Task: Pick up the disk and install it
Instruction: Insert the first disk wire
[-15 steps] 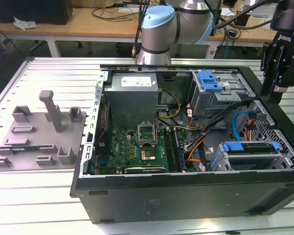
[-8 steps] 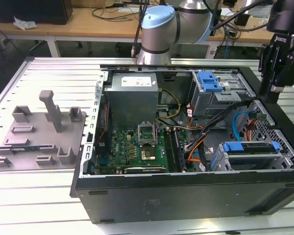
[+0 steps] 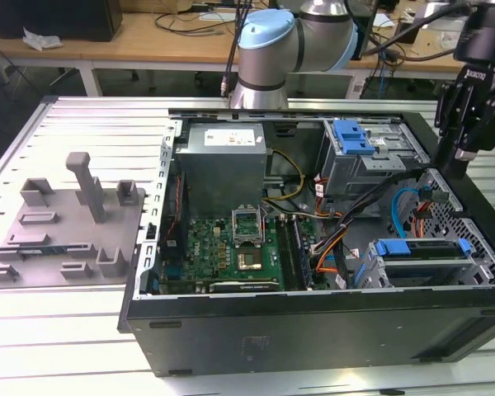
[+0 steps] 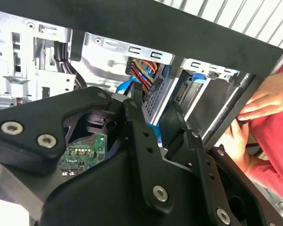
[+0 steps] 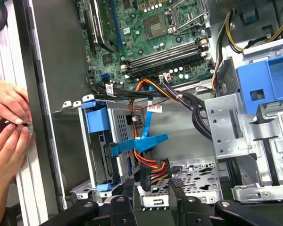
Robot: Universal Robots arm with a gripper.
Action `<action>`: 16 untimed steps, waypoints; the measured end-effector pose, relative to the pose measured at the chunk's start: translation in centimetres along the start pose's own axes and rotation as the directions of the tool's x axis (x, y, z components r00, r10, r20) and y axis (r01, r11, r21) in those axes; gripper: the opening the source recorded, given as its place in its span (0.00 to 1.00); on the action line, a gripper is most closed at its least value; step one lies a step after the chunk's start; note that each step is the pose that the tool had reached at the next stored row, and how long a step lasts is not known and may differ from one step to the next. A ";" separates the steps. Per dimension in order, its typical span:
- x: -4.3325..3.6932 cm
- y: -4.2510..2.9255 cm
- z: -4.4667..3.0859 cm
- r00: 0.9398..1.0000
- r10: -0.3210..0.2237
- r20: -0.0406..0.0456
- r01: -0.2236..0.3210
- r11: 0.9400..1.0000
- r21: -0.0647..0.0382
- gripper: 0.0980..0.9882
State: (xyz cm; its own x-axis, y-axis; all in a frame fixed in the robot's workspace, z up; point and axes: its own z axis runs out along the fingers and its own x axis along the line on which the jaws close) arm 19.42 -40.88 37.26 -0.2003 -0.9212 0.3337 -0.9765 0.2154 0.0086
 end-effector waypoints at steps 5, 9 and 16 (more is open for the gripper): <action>-0.20 -0.04 0.94 1.000 -0.002 -0.001 0.002 1.000 -0.005 0.36; 0.06 -0.12 1.21 1.000 -0.002 -0.001 0.002 1.000 -0.006 0.36; 0.21 -0.19 1.81 1.000 -0.002 -0.001 0.002 1.000 -0.006 0.26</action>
State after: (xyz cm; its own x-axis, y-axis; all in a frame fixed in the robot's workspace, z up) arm 19.42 -41.70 35.62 -0.1981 -0.9213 0.3347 -0.9764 0.2153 0.0149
